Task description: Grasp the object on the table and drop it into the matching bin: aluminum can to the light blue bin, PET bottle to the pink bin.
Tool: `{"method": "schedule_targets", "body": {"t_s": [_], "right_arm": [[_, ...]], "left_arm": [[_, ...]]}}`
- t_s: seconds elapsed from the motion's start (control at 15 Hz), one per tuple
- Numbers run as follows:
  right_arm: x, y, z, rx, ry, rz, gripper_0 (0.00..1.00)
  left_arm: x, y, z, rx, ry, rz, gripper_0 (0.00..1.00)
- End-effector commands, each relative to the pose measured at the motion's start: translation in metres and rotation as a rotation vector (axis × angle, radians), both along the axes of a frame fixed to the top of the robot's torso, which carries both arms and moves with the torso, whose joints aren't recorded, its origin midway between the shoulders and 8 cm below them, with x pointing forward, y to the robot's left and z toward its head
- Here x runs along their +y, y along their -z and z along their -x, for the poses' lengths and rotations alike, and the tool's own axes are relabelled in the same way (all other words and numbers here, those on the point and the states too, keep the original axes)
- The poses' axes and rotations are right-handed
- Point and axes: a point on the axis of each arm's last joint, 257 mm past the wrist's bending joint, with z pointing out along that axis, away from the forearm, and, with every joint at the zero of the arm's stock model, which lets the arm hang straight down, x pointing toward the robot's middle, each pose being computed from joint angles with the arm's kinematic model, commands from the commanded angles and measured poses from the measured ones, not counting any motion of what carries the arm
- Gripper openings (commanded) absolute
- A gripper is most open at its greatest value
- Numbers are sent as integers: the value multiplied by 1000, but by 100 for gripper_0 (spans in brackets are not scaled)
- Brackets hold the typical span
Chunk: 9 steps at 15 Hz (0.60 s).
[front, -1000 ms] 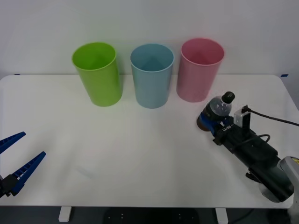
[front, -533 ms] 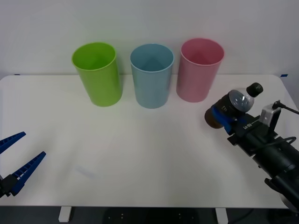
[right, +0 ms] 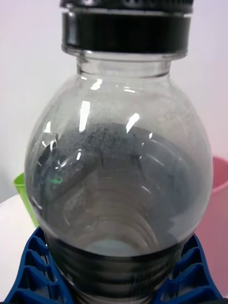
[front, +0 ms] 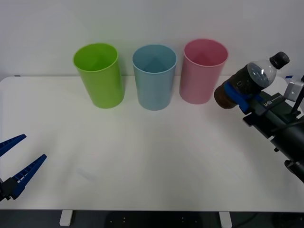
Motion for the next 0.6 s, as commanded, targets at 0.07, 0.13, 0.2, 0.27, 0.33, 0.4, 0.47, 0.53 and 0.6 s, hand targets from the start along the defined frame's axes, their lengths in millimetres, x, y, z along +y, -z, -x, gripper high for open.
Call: {"method": "schedule_targets", "body": {"t_s": [0.07,0.13,0.2,0.27,0.33,0.4,0.47,0.53,0.6], "right_arm": [[-4,-23,-15,-33,17,25,0],[-4,-30,-25,-40,12,34,0],[-5,-35,-34,-46,12,39,0],[-5,-43,-44,-55,10,41,0],[-3,-49,-57,-58,7,43,0],[-3,-55,-71,-59,9,42,0],[-5,-58,-83,-54,15,42,0],[-5,-63,-97,-53,21,47,0],[-6,-68,-109,-59,34,68,0]], "left_arm": [[0,0,0,0,0,0,100],[0,0,0,0,0,0,100],[0,0,0,0,0,0,100],[0,0,0,0,0,0,100],[0,0,0,0,0,0,100],[0,0,0,0,0,0,100],[0,0,0,0,0,0,100],[0,0,0,0,0,0,100],[0,0,0,0,0,0,100]]}}
